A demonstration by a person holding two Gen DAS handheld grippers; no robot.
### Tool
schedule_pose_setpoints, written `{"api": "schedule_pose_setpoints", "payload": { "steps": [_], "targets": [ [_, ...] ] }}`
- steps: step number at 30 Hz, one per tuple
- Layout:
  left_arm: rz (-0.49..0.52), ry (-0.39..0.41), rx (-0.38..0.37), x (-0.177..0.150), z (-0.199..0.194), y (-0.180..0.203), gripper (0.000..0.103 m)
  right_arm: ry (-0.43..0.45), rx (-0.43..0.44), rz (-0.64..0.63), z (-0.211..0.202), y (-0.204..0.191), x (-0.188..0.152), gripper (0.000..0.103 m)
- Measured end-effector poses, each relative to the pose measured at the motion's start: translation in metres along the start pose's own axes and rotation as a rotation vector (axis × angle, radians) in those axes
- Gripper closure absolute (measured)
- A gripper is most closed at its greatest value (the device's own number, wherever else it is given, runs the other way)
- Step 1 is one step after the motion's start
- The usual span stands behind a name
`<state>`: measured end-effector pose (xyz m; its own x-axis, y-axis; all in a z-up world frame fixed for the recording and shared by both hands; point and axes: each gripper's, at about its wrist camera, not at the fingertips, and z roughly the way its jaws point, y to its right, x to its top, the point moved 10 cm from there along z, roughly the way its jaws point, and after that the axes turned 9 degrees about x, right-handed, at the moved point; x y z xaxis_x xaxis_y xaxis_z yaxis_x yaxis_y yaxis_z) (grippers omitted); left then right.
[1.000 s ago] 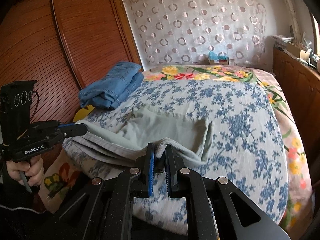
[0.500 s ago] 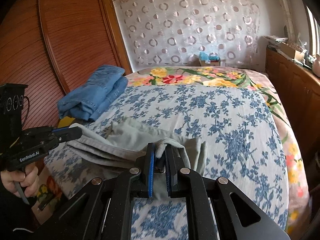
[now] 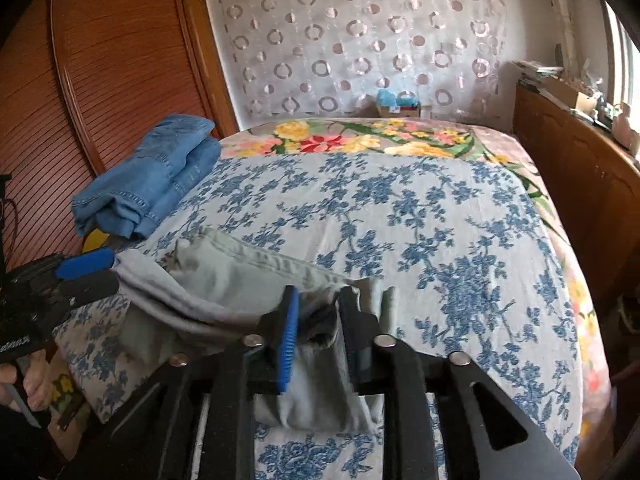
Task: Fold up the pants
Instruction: 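Lower the folded pants onto the bed and open both tools, then close both tools on the grey waistband edge of the folded pants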
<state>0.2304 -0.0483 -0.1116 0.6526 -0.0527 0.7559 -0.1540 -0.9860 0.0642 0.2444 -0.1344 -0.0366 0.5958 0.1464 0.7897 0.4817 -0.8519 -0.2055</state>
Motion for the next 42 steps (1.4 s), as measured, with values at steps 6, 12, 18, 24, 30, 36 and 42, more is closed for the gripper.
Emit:
{"api": "schedule_pose_setpoints", "payload": {
  "steps": [6,12,18,24,30,36,42],
  "targets": [
    [-0.014,-0.035,0.013,-0.025,0.001,-0.008,0.053,-0.012,-0.024,-0.049,-0.017,0.005,-0.017,0.068],
    [0.005,-0.077,0.001,-0.051,0.010,-0.007,0.057,-0.080,-0.004,-0.057,-0.017,0.009,-0.049,0.068],
    [0.025,-0.123,-0.005,-0.065,0.019,-0.001,0.074,-0.131,0.007,-0.044,-0.003,0.014,-0.064,0.068],
    [0.032,-0.140,0.004,-0.070,0.027,-0.001,0.074,-0.143,0.021,-0.029,0.002,0.016,-0.068,0.078],
    [0.028,-0.146,0.008,-0.070,0.031,-0.003,0.074,-0.074,-0.023,-0.036,-0.015,0.023,-0.061,0.100],
    [0.026,-0.143,-0.001,-0.071,0.031,-0.001,0.081,-0.079,-0.026,-0.006,-0.015,0.032,-0.069,0.100],
    [0.041,-0.115,0.016,-0.063,0.020,-0.002,0.092,-0.078,-0.011,0.003,-0.014,0.034,-0.072,0.100]
  ]
}}
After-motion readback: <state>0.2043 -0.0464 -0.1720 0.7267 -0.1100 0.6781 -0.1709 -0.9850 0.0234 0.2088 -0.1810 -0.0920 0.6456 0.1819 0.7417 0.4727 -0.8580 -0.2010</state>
